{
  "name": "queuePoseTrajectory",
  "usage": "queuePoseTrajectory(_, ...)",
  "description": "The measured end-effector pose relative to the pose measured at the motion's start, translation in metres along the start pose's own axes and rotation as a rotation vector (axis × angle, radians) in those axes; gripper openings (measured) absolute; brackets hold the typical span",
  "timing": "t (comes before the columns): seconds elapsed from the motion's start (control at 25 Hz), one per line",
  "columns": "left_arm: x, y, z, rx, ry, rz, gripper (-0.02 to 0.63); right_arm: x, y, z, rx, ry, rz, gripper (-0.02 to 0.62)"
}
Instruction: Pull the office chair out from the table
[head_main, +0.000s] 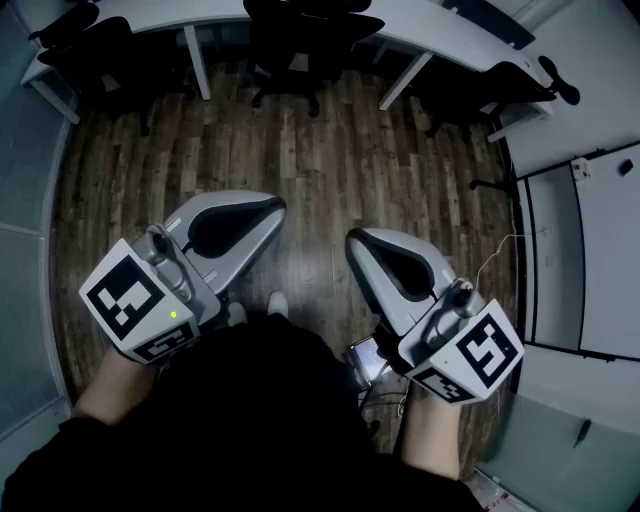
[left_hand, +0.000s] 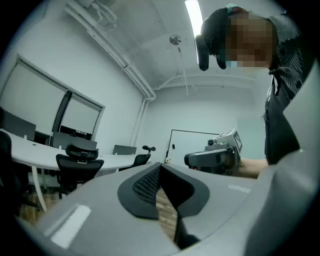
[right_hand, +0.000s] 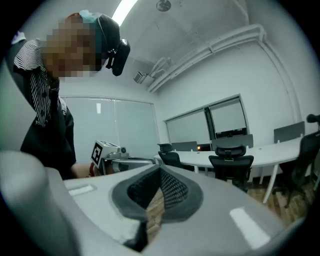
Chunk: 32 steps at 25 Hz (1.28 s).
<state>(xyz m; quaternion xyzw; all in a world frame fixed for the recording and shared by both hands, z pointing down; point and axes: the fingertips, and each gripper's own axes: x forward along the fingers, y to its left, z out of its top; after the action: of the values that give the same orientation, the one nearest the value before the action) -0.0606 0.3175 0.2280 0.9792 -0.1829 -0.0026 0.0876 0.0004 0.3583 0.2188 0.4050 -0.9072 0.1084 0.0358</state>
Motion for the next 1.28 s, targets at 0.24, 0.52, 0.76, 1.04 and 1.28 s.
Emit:
queuePoseTrajectory(0.24, 0.007, -0.005, -0.007, 0.021, 0.018, -0.009, 0.003, 0.002, -0.006, -0.009, 0.007, 0.001, 0.012, 0.000)
queuePoseTrajectory(0.52, 0.021, 0.002, -0.007, 0.001, 0.000, 0.029, 0.003, 0.002, -0.025, -0.019, 0.003, 0.044, 0.033, 0.000)
queuePoseTrajectory(0.76, 0.049, -0.003, -0.015, 0.045, 0.062, 0.058, 0.005, -0.024, -0.058, -0.013, 0.014, 0.001, 0.048, 0.001)
queuePoseTrajectory(1.04, 0.071, -0.004, -0.005, 0.009, 0.033, 0.069, 0.005, -0.043, -0.087, -0.011, 0.028, -0.026, 0.050, 0.001)
queuePoseTrajectory(1.28, 0.083, 0.008, -0.016, -0.008, 0.060, 0.070, 0.005, -0.039, -0.101, -0.014, 0.069, -0.032, 0.092, 0.002)
